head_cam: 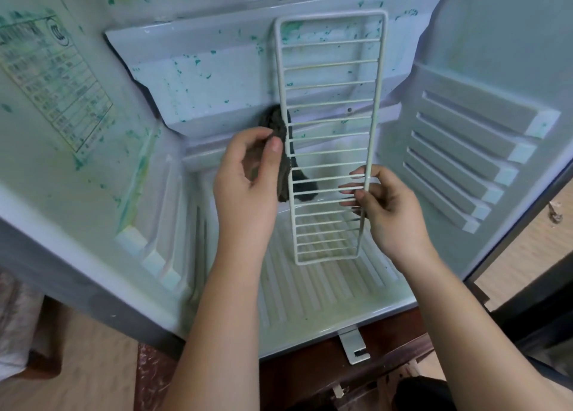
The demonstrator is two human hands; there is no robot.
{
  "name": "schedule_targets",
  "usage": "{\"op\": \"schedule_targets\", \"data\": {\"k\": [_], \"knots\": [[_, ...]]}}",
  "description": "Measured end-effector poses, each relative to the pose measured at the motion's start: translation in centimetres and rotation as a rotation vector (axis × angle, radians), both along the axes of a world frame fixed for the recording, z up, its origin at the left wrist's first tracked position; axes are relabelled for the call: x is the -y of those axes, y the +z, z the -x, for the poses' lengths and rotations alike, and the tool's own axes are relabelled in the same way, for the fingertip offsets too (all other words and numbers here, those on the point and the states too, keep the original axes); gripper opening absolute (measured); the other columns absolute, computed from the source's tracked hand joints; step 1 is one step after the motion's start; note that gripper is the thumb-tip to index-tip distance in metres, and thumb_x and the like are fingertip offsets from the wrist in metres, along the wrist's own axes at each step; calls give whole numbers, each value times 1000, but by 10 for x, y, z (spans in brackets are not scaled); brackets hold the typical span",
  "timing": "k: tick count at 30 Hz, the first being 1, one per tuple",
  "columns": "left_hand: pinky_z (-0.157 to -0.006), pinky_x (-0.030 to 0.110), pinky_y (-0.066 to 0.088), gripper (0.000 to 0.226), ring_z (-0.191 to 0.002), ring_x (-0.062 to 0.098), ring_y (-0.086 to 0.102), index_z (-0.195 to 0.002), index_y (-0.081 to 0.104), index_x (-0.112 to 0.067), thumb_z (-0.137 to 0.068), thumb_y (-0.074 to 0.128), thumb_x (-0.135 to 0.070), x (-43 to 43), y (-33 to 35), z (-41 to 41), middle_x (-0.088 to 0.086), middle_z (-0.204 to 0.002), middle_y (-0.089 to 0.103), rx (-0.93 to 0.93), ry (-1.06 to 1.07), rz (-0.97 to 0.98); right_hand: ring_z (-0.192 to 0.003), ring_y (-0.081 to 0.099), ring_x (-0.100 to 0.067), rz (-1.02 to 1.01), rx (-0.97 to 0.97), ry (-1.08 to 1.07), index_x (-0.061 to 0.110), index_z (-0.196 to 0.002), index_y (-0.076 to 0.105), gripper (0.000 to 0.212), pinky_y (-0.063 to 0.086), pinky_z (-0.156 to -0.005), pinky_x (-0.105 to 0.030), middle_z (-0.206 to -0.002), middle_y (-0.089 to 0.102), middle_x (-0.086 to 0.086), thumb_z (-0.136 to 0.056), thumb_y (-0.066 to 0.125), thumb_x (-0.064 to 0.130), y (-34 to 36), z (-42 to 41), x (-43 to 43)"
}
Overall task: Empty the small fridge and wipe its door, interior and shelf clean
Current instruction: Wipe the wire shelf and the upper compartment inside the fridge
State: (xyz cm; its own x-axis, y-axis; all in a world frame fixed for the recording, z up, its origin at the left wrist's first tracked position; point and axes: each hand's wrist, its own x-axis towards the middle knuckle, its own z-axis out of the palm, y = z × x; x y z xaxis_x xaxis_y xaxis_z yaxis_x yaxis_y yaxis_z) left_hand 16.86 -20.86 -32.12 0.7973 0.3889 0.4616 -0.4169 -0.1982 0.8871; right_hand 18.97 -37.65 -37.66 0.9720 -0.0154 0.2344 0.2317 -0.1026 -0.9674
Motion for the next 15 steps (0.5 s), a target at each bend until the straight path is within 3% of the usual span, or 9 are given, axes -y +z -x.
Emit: {"op": "schedule_targets", "data": {"k": [2, 3, 5, 7, 10, 12, 15], "knots": [[-90, 37, 52, 16, -87, 8, 63, -92, 67, -33, -95, 51, -33, -1, -5, -1, -14, -89, 68, -28, -28, 82, -78, 71, -14, 16, 11, -14, 28, -97, 58, 37, 54, -75, -27, -81, 73, 3, -95, 45, -7, -1, 0, 1], [-88, 36, 53, 18, -84, 6, 62, -92, 67, -32, -97, 50, -27, -2, -6, -1, -15, -87, 68, -35, -51, 130, -77, 71, -14, 22, 13, -25, 29, -97, 58, 38, 55, -75, -27, -78, 73, 5, -95, 47, -7, -1, -1, 2], [-67, 24, 49, 22, -67, 4, 58, -92, 65, -29, -97, 54, -12, -1, -6, 0, -15, -79, 67, -46, -105, 156, -76, 70, -21, 18, 5, -32, 30, -96, 60, 38, 56, -75, -30, -77, 74, 7, -94, 48, -6, -2, -2, 2], [-58, 23, 43, 18, -60, 7, 54, -90, 64, -30, -90, 61, -12, -2, -10, 0, -10, -81, 67, -57, -138, 111, -78, 69, -26, 4, -7, -35, 30, -97, 61, 38, 56, -75, -32, -78, 74, 6, -94, 49, -6, -4, -1, 1], [-67, 29, 44, 14, -69, 9, 58, -84, 61, -28, -84, 67, -16, -4, -15, -1, -1, -91, 70, -85, -183, 101, -75, 69, -26, 4, 6, -73, 33, -95, 61, 40, 57, -72, -31, -78, 74, 5, -93, 51, -5, -5, 2, 2], [-71, 26, 46, 21, -74, 8, 60, -83, 57, -24, -87, 68, -7, -4, -15, -2, -2, -88, 70, -97, -217, 87, -71, 69, -22, 6, 23, -93, 32, -93, 61, 40, 57, -71, -30, -76, 74, 4, -93, 51, -6, -3, 3, 5], [-63, 20, 46, 26, -69, 5, 60, -84, 50, -20, -86, 67, 0, -3, -13, -2, -6, -80, 67, -104, -254, 22, -68, 71, -14, 18, 52, -80, 31, -96, 61, 39, 55, -69, -23, -78, 74, 4, -93, 51, -7, 5, 4, 13]]}}
